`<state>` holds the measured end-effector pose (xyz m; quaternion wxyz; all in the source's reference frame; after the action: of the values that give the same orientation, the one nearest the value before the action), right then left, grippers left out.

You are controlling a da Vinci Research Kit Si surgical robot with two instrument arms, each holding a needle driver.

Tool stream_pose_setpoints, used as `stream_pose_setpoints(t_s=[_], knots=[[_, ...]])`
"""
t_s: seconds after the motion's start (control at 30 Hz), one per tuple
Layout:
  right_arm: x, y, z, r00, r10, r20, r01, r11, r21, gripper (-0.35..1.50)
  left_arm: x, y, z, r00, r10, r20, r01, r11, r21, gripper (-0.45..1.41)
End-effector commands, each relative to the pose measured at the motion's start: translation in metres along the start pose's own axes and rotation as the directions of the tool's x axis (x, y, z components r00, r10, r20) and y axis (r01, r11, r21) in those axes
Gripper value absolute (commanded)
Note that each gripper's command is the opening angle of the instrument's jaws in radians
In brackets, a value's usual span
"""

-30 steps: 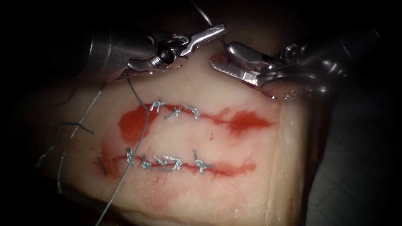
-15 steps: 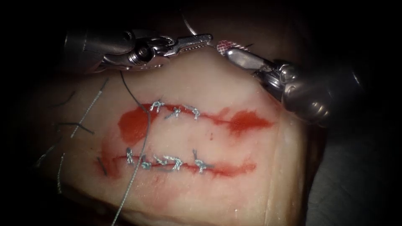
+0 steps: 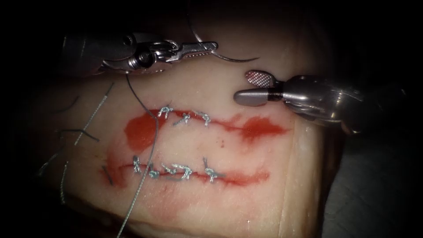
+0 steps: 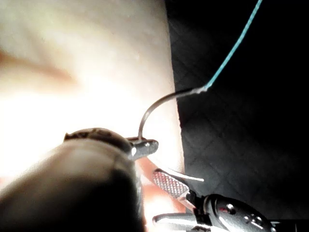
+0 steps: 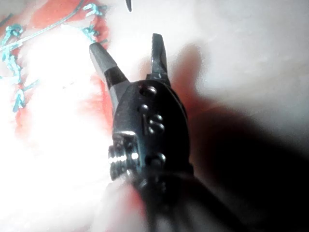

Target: Wound Closure

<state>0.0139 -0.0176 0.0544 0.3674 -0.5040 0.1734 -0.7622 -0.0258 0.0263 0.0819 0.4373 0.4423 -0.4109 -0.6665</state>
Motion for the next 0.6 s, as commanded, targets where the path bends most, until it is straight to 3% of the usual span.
stream_pose_setpoints(t_s=[0.03,0.13,0.17,0.2,0.27,0.33,0.37,0.4,0.43,0.47,0.5,0.53,0.6], knots=[[0.0002,-0.0001,0.0004,0.999,-0.025,-0.024,0.024,1.000,-0.017,1.28,-0.0001,0.0001,0.0005,0.999,0.005,-0.051,-0.004,1.000,0.026,-0.45],[0.0000,-0.0002,0.0000,0.999,-0.031,-0.037,0.029,0.999,-0.046,1.22,0.0005,0.0000,0.0003,0.989,0.023,-0.147,-0.014,0.998,0.063,-0.45],[0.0000,-0.0002,-0.0003,0.999,-0.031,-0.031,0.028,0.997,-0.073,1.03,0.0010,-0.0002,0.0001,0.981,0.026,-0.193,-0.011,0.997,0.079,-0.45],[-0.0001,-0.0002,-0.0006,0.999,-0.030,-0.014,0.028,0.993,-0.113,0.98,0.0022,-0.0006,-0.0004,0.961,0.046,-0.273,-0.017,0.994,0.109,-0.45],[0.0000,-0.0001,-0.0007,1.000,-0.011,-0.003,0.011,0.982,-0.187,1.08,0.0038,-0.0009,-0.0012,0.936,0.070,-0.345,-0.023,0.990,0.137,-0.45],[0.0000,-0.0001,-0.0006,0.991,0.129,-0.041,-0.135,0.963,-0.235,1.27,0.0055,-0.0011,-0.0023,0.910,0.081,-0.407,-0.020,0.988,0.153,-0.45],[-0.0001,-0.0001,-0.0006,0.990,0.131,-0.045,-0.138,0.959,-0.247,1.28,0.0062,-0.0012,-0.0029,0.898,0.092,-0.431,-0.022,0.986,0.165,-0.45],[-0.0002,-0.0001,-0.0002,0.964,0.251,-0.084,-0.265,0.927,-0.266,1.12,0.0078,-0.0014,-0.0037,0.877,0.104,-0.470,-0.022,0.984,0.177,-0.45],[-0.0003,-0.0001,0.0002,0.963,0.262,-0.063,-0.269,0.915,-0.302,0.98,0.0089,-0.0017,-0.0038,0.849,0.127,-0.513,-0.010,0.975,0.223,-0.45],[-0.0003,-0.0001,0.0002,0.963,0.262,-0.063,-0.269,0.915,-0.302,0.98,0.0089,-0.0017,-0.0038,0.849,0.127,-0.513,-0.010,0.975,0.223,-0.45],[-0.0004,-0.0002,0.0009,0.959,0.284,0.018,-0.253,0.879,-0.404,0.98,0.0094,-0.0018,-0.0034,0.835,0.151,-0.530,0.021,0.952,0.305,-0.45],[-0.0005,-0.0003,0.0011,0.953,0.296,0.057,-0.241,0.863,-0.444,0.96,0.0096,-0.0016,-0.0031,0.834,0.174,-0.523,0.041,0.927,0.372,-0.45],[-0.0004,-0.0003,0.0014,0.946,0.310,0.095,-0.229,0.848,-0.478,0.96,0.0097,-0.0014,-0.0029,0.837,0.189,-0.513,0.053,0.906,0.420,-0.45]])
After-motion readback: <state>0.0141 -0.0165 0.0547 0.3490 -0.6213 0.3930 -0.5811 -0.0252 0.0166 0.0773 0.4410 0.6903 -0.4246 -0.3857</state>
